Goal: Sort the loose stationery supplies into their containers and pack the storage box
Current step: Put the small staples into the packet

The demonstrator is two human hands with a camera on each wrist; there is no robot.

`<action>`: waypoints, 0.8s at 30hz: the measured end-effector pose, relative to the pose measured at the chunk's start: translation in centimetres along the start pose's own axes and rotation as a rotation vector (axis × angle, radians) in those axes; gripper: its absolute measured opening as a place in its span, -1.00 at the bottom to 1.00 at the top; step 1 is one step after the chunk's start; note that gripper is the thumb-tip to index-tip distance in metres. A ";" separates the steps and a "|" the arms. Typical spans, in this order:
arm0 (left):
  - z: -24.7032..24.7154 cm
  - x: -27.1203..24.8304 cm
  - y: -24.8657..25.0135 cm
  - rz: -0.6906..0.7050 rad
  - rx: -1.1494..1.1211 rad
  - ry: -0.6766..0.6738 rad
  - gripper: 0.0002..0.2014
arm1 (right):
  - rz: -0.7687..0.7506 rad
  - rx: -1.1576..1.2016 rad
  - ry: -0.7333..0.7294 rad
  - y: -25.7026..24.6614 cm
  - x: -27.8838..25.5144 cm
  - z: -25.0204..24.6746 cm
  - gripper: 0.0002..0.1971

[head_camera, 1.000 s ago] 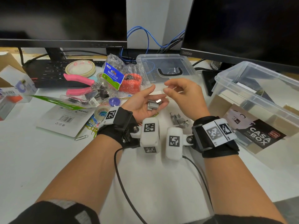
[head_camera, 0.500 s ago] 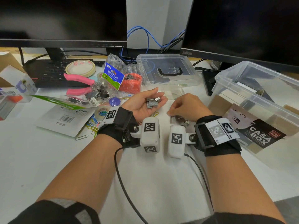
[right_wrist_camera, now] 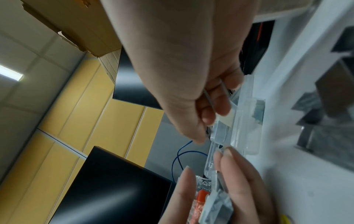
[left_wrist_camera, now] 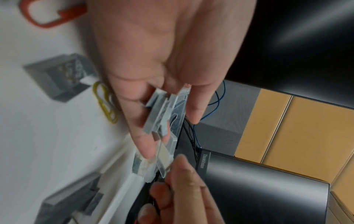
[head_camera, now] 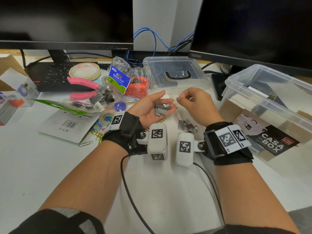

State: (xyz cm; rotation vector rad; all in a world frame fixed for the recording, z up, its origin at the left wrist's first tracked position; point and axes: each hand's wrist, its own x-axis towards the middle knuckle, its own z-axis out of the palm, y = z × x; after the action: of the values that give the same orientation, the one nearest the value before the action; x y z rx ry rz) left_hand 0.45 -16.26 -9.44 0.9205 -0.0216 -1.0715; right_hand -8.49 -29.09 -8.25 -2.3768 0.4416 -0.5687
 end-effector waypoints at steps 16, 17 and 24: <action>0.2 0.0 -0.3 0.008 -0.076 -0.046 -0.79 | 0.112 0.018 -0.150 0.3 -0.6 -0.9 -0.81; 0.2 0.0 -0.3 0.016 -0.074 -0.031 -0.80 | 0.150 -0.005 -0.190 0.5 -0.8 -1.2 -0.80; 0.2 0.1 -0.3 0.037 -0.070 0.005 -0.82 | 0.250 -0.169 -0.446 0.7 -1.3 -1.7 -0.64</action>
State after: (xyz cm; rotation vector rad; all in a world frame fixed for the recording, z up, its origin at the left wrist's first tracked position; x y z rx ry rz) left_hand 0.24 -16.49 -9.54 0.8568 0.0028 -1.0301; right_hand -10.55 -29.84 -7.93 -2.4608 0.5857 0.1185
